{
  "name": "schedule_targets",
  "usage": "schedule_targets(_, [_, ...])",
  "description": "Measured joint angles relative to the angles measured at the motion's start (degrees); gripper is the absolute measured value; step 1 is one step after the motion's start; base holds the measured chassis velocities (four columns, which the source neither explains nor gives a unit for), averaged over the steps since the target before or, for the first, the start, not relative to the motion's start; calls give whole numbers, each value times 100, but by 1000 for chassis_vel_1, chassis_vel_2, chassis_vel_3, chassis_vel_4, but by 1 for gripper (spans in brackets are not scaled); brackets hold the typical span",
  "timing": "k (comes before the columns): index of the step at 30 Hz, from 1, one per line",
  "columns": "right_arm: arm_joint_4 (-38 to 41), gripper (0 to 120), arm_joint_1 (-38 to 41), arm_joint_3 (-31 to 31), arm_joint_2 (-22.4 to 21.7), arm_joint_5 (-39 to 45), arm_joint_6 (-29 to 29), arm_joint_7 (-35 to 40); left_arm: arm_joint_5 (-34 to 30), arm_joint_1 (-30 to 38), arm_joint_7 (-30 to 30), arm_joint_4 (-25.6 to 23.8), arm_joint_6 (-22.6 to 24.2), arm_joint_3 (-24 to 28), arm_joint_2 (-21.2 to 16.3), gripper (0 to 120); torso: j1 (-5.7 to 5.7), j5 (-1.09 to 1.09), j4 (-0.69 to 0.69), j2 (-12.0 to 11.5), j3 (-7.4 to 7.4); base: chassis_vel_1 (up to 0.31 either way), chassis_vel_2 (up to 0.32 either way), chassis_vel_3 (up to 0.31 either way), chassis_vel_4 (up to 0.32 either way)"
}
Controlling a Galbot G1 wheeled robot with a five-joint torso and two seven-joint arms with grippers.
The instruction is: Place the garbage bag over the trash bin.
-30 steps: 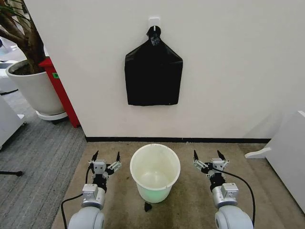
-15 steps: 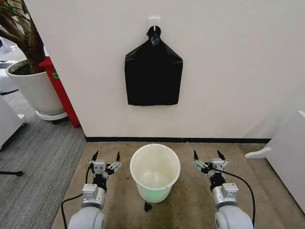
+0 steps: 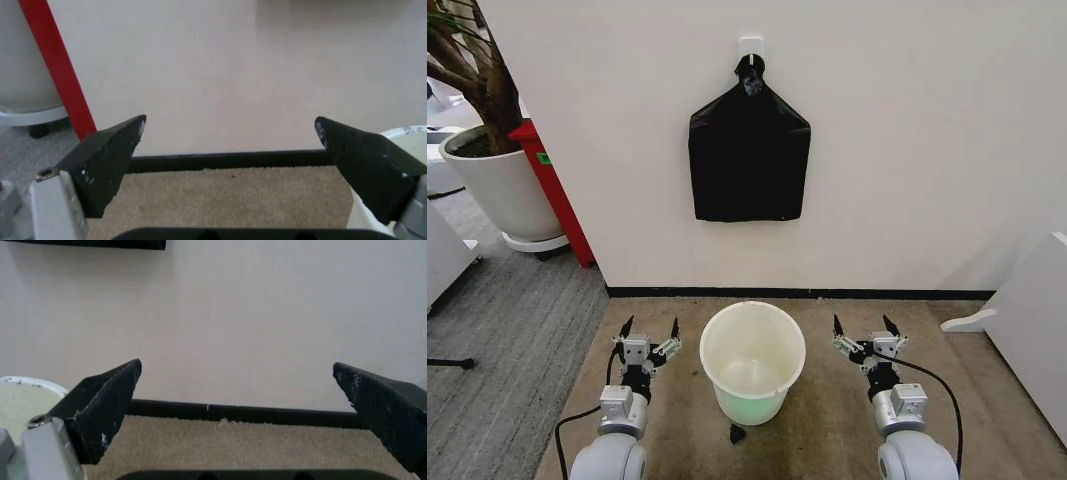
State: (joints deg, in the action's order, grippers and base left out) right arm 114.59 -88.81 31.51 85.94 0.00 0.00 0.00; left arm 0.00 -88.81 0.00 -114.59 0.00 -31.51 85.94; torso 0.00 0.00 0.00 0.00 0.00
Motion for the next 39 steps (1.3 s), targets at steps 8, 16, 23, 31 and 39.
schedule_targets(8, [0, 100, 0, 0, 0, 0, 0, 0, 0, 0, 0, 0, 0, 0, 0, 100, 0, 0, 0, 0, 0, 0, 0, 0, 0])
schedule_targets(16, [0, 100, 0, 0, 0, 0, 0, 0, 0, 0, 0, 0, 0, 0, 0, 100, 0, 0, 0, 0, 0, 0, 0, 0, 0])
schedule_targets(23, [0, 100, 0, 0, 0, 0, 0, 0, 0, 0, 0, 0, 0, 0, 0, 100, 0, 0, 0, 0, 0, 0, 0, 0, 0])
schedule_targets(31, [0, 100, 0, 0, 0, 0, 0, 0, 0, 0, 0, 0, 0, 0, 0, 100, 0, 0, 0, 0, 0, 0, 0, 0, 0])
schedule_targets(39, [0, 100, 0, 0, 0, 0, 0, 0, 0, 0, 0, 0, 0, 0, 0, 100, 0, 0, 0, 0, 0, 0, 0, 0, 0])
